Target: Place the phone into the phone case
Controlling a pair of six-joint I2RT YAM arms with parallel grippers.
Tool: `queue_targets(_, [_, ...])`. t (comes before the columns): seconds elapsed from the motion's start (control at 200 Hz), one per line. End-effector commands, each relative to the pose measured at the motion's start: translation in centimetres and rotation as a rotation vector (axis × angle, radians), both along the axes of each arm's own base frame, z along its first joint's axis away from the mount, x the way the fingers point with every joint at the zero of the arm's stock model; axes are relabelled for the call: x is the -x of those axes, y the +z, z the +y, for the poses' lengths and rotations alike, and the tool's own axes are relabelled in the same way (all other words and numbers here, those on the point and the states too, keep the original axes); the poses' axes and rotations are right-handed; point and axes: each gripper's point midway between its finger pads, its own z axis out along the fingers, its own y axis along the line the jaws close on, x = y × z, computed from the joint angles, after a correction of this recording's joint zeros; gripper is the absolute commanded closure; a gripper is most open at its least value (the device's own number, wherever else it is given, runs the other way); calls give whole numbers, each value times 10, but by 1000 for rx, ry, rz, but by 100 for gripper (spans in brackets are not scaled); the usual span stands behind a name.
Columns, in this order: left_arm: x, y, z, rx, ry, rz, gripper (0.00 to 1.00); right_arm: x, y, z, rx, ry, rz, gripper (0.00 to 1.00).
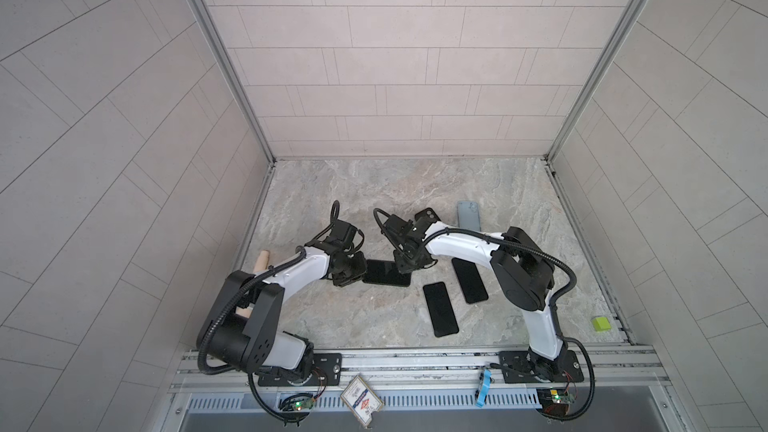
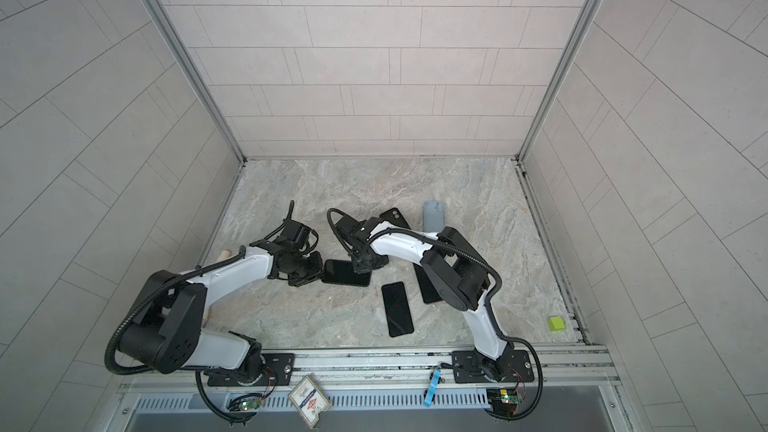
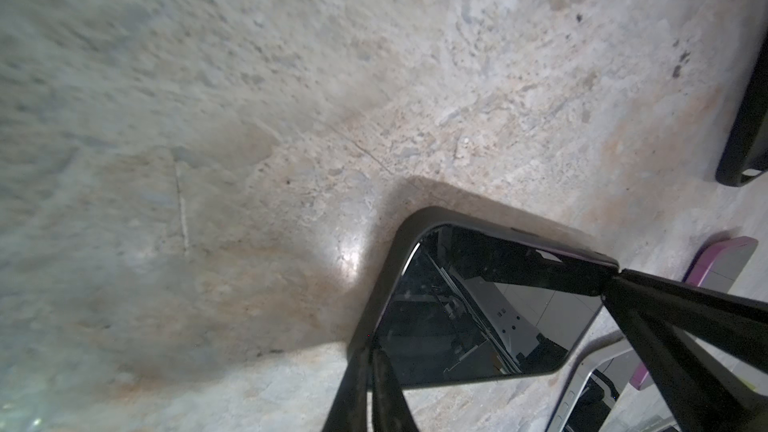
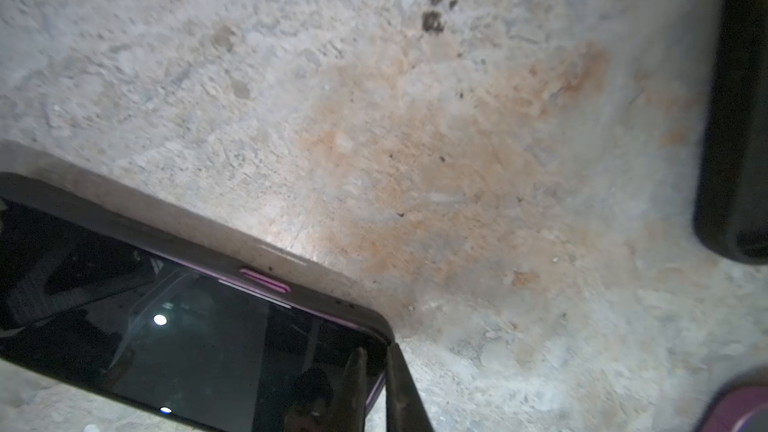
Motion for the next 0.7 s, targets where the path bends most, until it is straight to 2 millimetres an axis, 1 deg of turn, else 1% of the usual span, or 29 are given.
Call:
queue_targets(0.0, [6,-13,-2,-5,-6,27,88,38,-47,-23,195,80,126,86])
queue_targets(0.225, [6,-14,-2,-6,-6,31,88,40,-52,-28,244,87,123,86])
queue_targets(0.375, [5,-13,-2,-5,-7,28,88,44,-61,-28,245,83,149,86])
queue_targets(0.47, [6,-14,-2,-7,-6,32,88,49,-70,-27,228,70,177,87])
queue_targets(0.575, [7,-15,-2,-8,-6,33,88,57,-83,-23,167,34,233,88])
queue_targets(0.696, [8,-15,-1,-9,-8,34,88,63,-97,-26,152,8,267,88])
